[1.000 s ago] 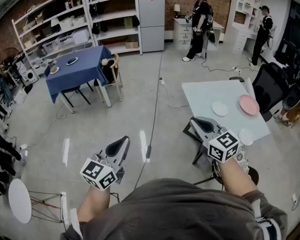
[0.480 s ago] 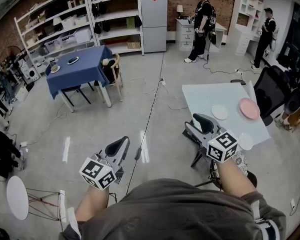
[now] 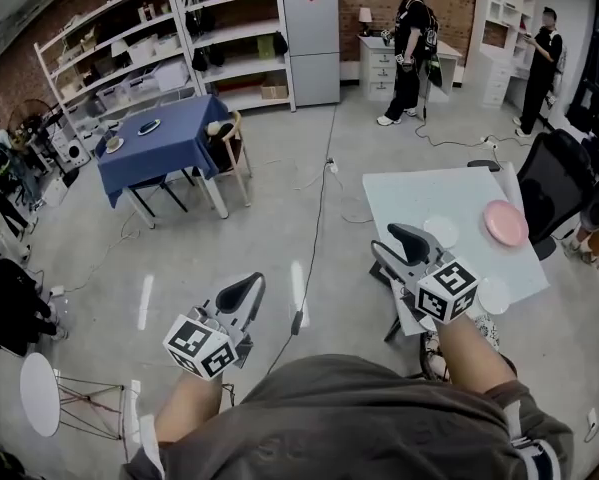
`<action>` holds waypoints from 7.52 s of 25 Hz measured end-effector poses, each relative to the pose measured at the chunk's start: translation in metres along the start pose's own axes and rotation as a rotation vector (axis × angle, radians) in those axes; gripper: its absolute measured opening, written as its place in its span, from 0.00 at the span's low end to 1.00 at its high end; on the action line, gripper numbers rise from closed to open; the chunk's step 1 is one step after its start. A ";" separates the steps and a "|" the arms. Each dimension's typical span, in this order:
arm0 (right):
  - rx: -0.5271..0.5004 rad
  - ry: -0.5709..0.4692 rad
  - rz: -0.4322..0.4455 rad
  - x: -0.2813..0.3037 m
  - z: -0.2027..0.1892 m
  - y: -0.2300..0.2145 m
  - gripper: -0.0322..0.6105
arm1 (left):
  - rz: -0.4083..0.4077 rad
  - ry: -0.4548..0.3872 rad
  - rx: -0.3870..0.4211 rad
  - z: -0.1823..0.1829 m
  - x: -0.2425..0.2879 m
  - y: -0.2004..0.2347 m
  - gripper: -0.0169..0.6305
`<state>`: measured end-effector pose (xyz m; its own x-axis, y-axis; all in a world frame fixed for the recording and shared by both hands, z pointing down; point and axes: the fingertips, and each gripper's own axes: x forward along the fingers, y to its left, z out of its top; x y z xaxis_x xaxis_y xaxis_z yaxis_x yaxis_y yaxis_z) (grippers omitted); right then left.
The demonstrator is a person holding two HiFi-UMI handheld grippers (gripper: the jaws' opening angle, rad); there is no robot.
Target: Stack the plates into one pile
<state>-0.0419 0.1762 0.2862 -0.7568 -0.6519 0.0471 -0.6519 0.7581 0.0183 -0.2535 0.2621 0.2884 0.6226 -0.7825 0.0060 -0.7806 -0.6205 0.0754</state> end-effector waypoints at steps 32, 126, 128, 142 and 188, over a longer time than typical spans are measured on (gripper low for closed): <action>-0.007 -0.009 -0.098 0.417 0.011 -0.175 0.32 | -0.179 -0.003 0.017 0.015 0.231 0.434 0.03; 1.033 -0.339 -1.449 -0.435 -0.399 -0.349 0.06 | -1.675 0.450 0.174 -0.283 0.605 -0.344 0.03; 1.011 -0.345 -1.419 -0.426 -0.380 -0.357 0.06 | -1.650 0.435 0.164 -0.274 0.610 -0.333 0.03; 0.957 -0.186 -1.020 -0.257 -0.310 -0.479 0.06 | -1.331 0.346 0.117 -0.219 0.671 -0.188 0.03; 0.591 0.257 -1.068 -0.106 -0.322 -0.491 0.38 | -1.110 0.319 0.080 -0.202 0.635 -0.014 0.03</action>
<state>0.3735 -0.1212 0.5940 0.1517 -0.8639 0.4802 -0.9067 -0.3151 -0.2804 0.1644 -0.2158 0.4923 0.9446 0.2362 0.2279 0.2099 -0.9685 0.1337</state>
